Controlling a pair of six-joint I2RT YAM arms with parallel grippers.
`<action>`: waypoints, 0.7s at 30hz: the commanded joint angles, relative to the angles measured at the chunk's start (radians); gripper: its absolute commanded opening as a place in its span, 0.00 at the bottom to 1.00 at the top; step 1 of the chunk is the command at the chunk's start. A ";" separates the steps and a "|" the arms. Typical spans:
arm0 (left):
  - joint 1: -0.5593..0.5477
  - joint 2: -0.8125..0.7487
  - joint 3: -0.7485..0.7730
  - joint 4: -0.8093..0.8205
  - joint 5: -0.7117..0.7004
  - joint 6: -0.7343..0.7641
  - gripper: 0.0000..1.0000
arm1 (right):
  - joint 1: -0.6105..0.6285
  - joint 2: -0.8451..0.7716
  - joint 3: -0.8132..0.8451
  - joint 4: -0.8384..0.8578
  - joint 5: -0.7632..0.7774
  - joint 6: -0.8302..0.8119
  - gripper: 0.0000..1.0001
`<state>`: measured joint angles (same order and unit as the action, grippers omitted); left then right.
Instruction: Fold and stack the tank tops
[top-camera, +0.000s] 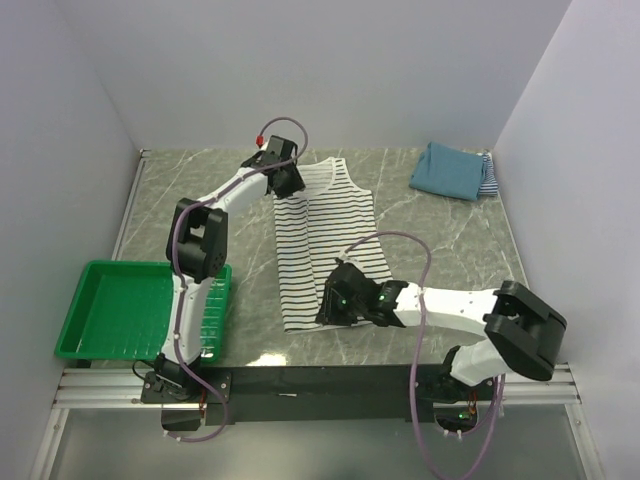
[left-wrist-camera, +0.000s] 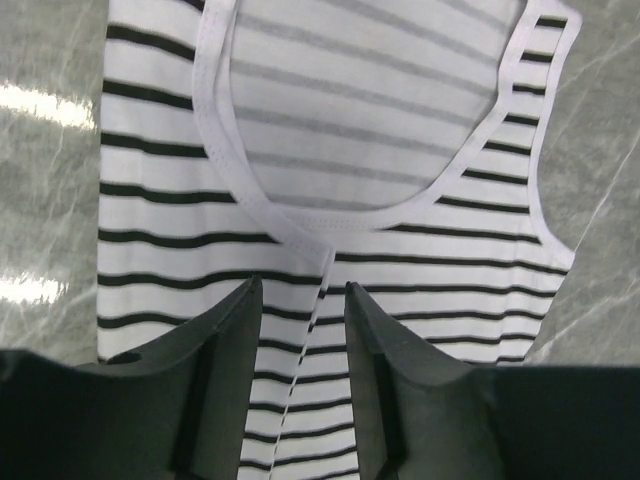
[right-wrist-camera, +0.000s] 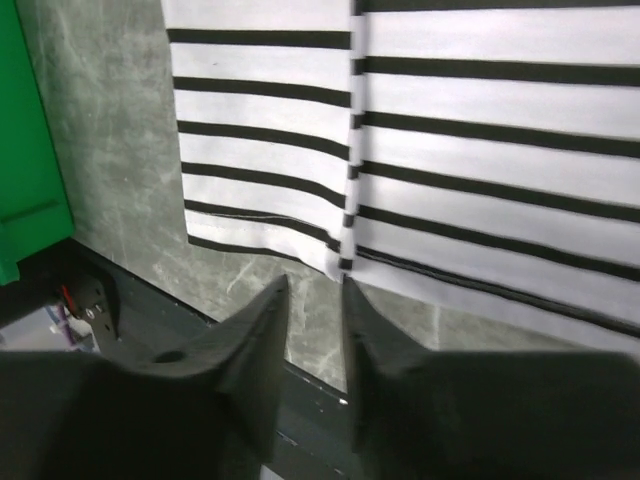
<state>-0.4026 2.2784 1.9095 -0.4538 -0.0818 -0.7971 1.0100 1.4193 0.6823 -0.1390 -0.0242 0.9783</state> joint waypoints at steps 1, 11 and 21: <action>-0.001 -0.117 -0.052 0.076 0.019 0.009 0.46 | -0.004 -0.086 -0.020 -0.060 0.096 0.013 0.37; 0.021 -0.119 -0.144 0.030 -0.015 -0.076 0.13 | 0.041 0.001 0.166 -0.134 0.196 -0.096 0.34; 0.031 -0.037 -0.167 0.047 0.014 -0.030 0.08 | 0.098 0.251 0.257 -0.143 0.214 -0.132 0.15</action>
<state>-0.3771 2.2055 1.7252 -0.4152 -0.0769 -0.8536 1.0809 1.6291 0.9184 -0.2699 0.1535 0.8585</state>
